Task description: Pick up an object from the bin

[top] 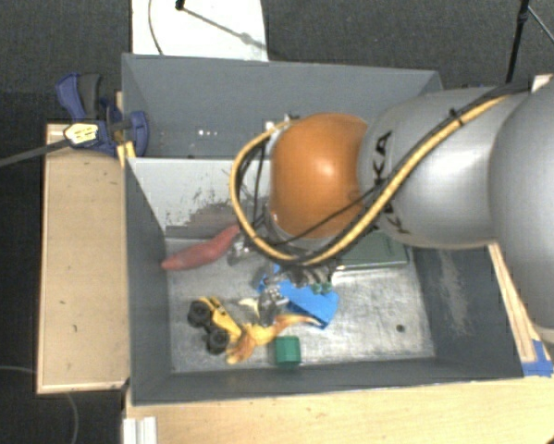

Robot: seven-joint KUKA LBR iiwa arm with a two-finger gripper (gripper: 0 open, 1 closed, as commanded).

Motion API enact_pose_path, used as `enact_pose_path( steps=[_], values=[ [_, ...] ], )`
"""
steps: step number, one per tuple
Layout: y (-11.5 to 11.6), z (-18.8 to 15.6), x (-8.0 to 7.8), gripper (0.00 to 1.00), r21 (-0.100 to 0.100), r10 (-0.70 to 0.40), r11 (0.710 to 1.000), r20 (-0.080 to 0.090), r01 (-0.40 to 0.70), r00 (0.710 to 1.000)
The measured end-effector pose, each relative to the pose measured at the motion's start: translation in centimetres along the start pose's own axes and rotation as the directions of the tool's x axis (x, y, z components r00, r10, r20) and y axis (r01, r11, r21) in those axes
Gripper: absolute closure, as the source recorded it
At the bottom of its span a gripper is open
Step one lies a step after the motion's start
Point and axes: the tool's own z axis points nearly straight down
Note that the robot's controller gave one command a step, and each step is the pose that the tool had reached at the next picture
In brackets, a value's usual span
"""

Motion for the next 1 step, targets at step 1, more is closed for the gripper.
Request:
enact_pose_path(
  steps=[1],
  values=[
    [-3.07, 7.05, 2.06, 1.0, -0.003, -0.282, 0.959, 0.031, 0.283, 0.959]
  ],
)
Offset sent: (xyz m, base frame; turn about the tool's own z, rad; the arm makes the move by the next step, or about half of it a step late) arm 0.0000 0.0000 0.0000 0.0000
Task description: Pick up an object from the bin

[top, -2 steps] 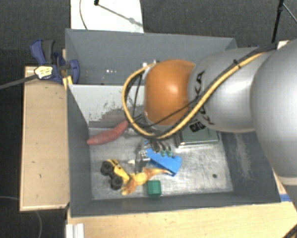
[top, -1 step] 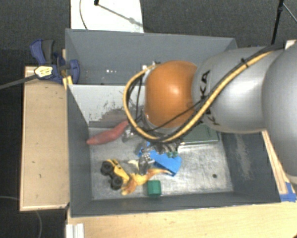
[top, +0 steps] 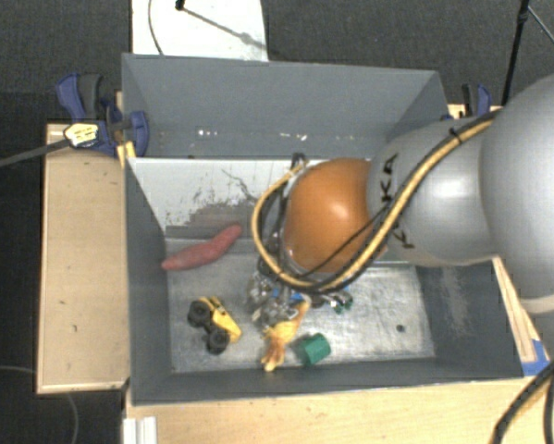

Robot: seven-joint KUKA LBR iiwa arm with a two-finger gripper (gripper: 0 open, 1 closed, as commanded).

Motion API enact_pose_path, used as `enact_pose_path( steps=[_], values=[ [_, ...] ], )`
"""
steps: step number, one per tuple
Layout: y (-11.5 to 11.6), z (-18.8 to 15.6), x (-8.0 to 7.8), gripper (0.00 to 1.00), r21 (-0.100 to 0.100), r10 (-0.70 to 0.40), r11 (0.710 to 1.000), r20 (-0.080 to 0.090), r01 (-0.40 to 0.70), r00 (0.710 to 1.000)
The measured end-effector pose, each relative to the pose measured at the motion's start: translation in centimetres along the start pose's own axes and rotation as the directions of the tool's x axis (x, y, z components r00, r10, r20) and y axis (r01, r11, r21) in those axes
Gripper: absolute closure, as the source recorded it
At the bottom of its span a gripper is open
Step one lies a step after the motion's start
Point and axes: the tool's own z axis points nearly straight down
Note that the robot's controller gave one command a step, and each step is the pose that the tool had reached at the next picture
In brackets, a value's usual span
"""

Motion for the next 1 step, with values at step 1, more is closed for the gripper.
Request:
enact_pose_path(
  steps=[1],
  values=[
    [0.0, 0.0, 0.0, 1.0, 0.0, 0.002, 1.0, 0.0, -0.002, 1.0]
  ],
)
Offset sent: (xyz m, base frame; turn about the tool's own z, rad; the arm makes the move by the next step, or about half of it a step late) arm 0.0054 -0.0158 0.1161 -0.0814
